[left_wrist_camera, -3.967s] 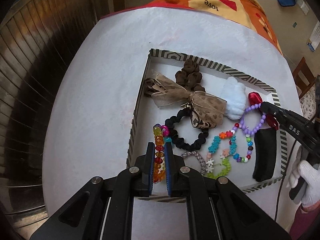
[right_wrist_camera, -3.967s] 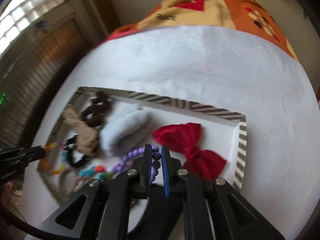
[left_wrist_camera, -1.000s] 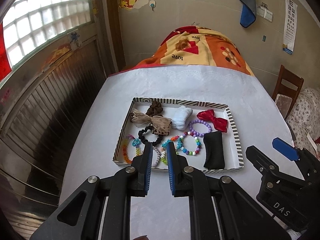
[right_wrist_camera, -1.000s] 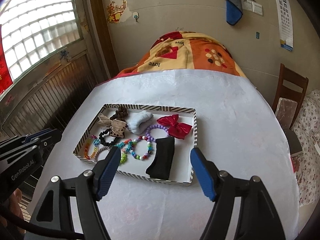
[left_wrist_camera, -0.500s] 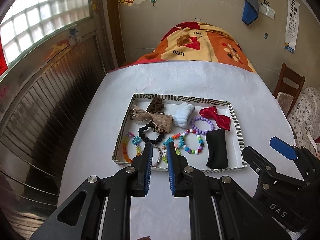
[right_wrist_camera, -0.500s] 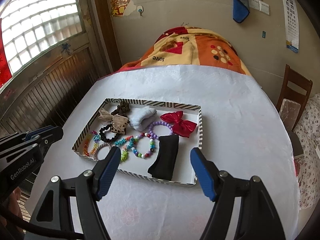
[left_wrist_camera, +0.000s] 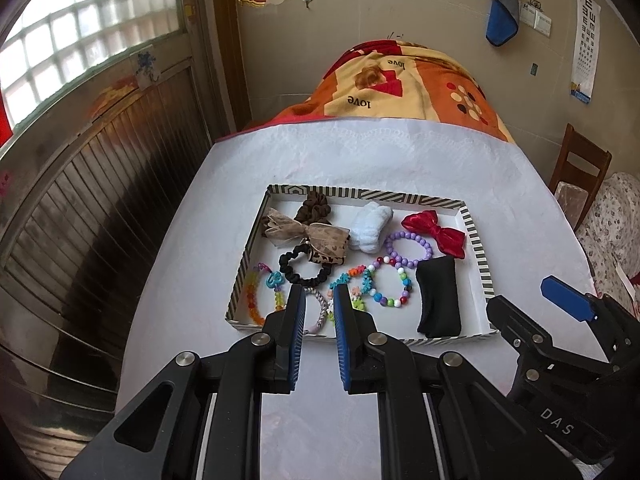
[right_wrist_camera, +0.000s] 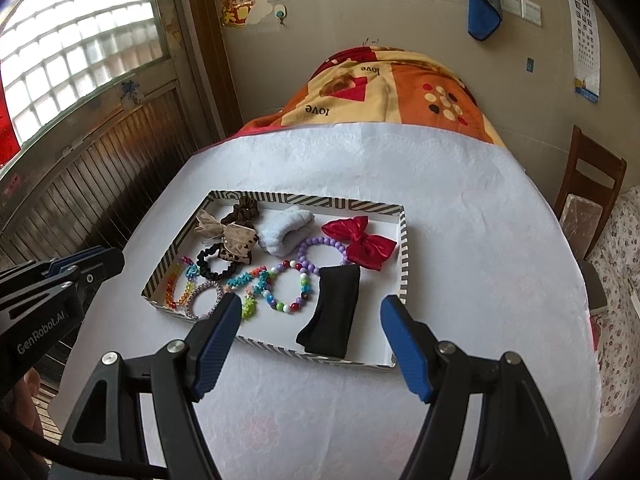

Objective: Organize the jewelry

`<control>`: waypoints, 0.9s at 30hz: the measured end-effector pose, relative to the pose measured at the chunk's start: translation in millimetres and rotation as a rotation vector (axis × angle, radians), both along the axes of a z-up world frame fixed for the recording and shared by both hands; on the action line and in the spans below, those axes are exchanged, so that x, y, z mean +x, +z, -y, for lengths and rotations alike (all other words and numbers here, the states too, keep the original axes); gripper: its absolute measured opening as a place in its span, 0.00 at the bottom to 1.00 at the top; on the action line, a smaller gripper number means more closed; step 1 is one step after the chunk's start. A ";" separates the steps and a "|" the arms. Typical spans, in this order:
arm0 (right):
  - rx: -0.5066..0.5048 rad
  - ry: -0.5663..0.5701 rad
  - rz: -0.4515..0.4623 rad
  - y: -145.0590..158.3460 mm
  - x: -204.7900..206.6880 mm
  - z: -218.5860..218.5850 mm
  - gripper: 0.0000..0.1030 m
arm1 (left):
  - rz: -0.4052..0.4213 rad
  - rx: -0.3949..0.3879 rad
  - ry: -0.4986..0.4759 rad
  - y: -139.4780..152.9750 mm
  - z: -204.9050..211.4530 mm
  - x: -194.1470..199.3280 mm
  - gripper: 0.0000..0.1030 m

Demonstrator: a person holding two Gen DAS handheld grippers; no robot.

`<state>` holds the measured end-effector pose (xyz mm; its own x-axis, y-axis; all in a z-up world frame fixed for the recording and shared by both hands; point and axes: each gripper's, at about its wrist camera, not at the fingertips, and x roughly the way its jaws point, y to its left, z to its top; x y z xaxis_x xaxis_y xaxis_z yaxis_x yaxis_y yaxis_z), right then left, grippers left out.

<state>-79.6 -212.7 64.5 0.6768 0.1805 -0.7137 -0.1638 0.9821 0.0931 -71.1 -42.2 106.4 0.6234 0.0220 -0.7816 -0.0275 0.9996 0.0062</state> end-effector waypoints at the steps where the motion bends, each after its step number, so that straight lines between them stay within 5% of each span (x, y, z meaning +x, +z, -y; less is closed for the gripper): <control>1: 0.001 -0.001 -0.001 -0.3 0.1 0.1 0.73 | -0.003 -0.002 0.000 -1.0 -0.1 0.6 0.05; 27: 0.001 0.014 -0.026 -7.3 2.4 -3.4 0.73 | -0.039 -0.018 -0.008 -9.9 -1.1 4.5 0.05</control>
